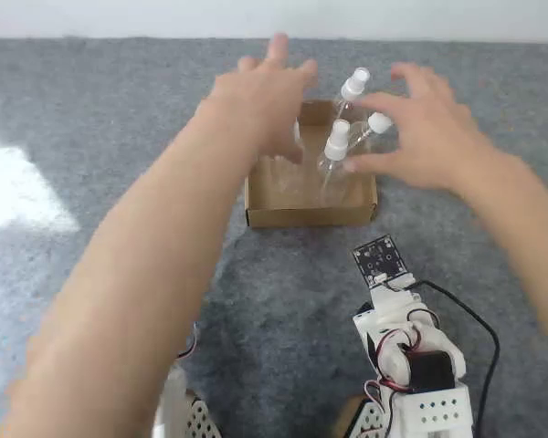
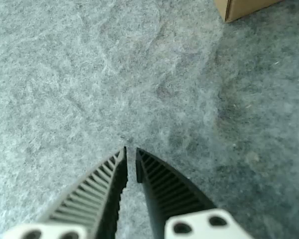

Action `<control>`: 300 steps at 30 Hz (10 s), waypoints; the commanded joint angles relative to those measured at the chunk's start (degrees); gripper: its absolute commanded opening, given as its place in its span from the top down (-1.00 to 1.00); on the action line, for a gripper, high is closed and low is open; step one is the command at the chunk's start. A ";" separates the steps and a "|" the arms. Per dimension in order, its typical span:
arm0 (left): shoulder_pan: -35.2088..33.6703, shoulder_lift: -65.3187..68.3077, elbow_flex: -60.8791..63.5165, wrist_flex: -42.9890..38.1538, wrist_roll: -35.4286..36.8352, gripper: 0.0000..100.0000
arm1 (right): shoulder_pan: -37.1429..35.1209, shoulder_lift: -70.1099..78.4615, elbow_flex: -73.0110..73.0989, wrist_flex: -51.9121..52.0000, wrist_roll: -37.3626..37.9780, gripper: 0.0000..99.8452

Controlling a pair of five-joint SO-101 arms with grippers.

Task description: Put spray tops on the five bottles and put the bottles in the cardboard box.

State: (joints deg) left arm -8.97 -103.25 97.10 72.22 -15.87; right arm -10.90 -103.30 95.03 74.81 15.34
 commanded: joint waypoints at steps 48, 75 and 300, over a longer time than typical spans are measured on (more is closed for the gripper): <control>0.00 -1.49 -0.57 0.18 -0.62 0.95 | -6.11 -0.66 1.41 0.22 0.35 0.99; -0.09 -1.49 -0.57 0.18 -0.62 0.95 | -6.11 -0.66 1.41 0.22 0.35 0.99; -2.99 -1.49 -0.57 -5.45 -0.79 0.95 | 10.15 3.47 -25.32 -1.98 3.43 0.99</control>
State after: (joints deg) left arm -11.78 -103.25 97.10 68.18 -16.22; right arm -2.37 -103.30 81.14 65.93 15.25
